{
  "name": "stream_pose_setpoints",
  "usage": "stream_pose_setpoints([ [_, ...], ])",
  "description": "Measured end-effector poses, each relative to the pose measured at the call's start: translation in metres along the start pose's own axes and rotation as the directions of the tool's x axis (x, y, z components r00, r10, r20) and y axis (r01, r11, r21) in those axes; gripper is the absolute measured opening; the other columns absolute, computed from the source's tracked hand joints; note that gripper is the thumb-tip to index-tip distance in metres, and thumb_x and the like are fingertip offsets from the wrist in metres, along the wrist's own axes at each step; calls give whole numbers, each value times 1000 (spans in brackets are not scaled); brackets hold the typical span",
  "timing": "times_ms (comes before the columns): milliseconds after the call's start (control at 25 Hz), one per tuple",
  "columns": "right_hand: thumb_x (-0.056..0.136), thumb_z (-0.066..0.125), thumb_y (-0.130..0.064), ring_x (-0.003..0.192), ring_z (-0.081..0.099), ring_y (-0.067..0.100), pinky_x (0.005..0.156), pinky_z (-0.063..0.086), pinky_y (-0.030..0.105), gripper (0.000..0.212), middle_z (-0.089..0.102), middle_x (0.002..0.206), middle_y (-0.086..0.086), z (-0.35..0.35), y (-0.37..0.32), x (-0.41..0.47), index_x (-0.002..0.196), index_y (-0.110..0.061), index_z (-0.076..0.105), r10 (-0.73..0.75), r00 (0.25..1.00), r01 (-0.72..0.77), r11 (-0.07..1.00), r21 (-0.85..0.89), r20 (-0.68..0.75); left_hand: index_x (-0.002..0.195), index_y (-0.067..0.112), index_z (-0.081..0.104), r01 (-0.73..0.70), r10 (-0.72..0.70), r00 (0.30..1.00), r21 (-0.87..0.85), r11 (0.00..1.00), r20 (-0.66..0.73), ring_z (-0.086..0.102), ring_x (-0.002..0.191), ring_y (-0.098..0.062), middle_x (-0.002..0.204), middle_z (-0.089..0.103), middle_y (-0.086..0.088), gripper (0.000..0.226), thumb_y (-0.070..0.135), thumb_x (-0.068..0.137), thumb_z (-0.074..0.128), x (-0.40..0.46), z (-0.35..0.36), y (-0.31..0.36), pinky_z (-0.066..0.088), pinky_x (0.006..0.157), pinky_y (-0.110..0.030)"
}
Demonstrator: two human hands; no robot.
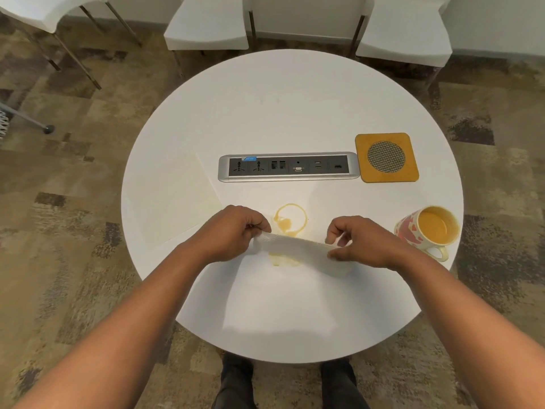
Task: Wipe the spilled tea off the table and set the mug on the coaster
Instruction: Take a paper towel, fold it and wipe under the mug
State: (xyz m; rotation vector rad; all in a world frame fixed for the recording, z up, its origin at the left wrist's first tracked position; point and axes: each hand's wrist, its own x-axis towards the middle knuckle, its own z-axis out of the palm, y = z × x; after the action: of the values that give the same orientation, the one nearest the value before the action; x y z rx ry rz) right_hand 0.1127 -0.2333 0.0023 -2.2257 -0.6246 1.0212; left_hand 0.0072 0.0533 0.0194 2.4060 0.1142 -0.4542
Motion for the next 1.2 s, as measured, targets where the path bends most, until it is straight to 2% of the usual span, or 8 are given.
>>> stream_pose_setpoints([
  [120, 72, 84, -31, 85, 63, 4, 72, 50, 20, 37, 65, 102, -19, 7, -16, 7, 103, -35, 65, -27, 994, 30, 999, -33, 106, 108, 22, 78, -86, 87, 996, -18, 996, 34, 64, 92, -7, 95, 67, 16, 34, -1, 96, 56, 5, 4, 14, 47, 80, -14],
  [240, 86, 71, -24, 77, 59, -7, 64, 40, 10, 17, 68, 90, -24, 15, -28, 13, 95, -39, 71, -105, 988, 113, 992, -58, 117, 109, 22, 77, -114, 115, 993, -57, 992, 5, 64, 96, -9, 103, 69, 13, 34, 0, 97, 55, 13, 6, 20, 49, 84, -17],
  [400, 89, 60, -16, 81, 57, -7, 65, 39, 15, 26, 67, 89, -25, 11, -24, 14, 99, -34, 76, -69, 998, 68, 994, -82, -15, 115, 21, 73, -71, 41, 984, -168, 983, -172, 67, 97, -6, 109, 69, 13, 41, -4, 96, 47, 22, 17, 9, 52, 90, -25],
  [520, 88, 50, -12, 86, 62, 3, 68, 47, 22, 37, 70, 91, -22, 5, -18, 17, 98, -36, 76, -5, 991, -2, 999, -54, -136, 129, 22, 65, 45, -85, 973, -186, 981, -213, 61, 116, -12, 127, 64, 10, 42, 2, 96, 51, 28, 33, -13, 46, 101, -28],
  [720, 91, 52, -11, 99, 67, 32, 79, 55, 37, 39, 76, 110, 3, 7, -9, 27, 118, -30, 72, -95, 830, -62, 963, -260, -550, 136, 12, 60, 241, -239, 949, -13, 970, -204, 49, 133, -31, 146, 53, -5, 43, 6, 94, 54, 28, 62, -53, 44, 106, -40],
  [920, 88, 51, -4, 93, 61, 38, 68, 55, 41, 41, 73, 95, 15, 20, 3, 35, 121, -21, 69, -209, 764, -78, 909, -409, -610, 129, 7, 63, 217, -170, 956, 188, 958, -238, 47, 128, -39, 146, 54, -10, 40, 6, 90, 55, 26, 77, -68, 45, 98, -42],
  [1080, 92, 50, -5, 92, 66, 30, 73, 54, 35, 37, 76, 98, 4, 28, 8, 34, 117, -21, 72, -79, 753, -47, 984, -173, -653, 124, 5, 66, 220, -169, 936, 139, 966, -309, 53, 120, -40, 136, 60, -9, 36, 5, 90, 57, 30, 78, -61, 47, 94, -41],
  [1200, 94, 50, -15, 83, 63, 1, 69, 48, 21, 32, 67, 87, -28, 26, 14, 22, 112, -30, 71, 154, 737, -42, 982, 184, -658, 130, 5, 66, 111, -73, 931, 87, 990, -357, 56, 117, -39, 132, 63, -12, 40, 5, 90, 61, 39, 82, -32, 47, 99, -42],
])
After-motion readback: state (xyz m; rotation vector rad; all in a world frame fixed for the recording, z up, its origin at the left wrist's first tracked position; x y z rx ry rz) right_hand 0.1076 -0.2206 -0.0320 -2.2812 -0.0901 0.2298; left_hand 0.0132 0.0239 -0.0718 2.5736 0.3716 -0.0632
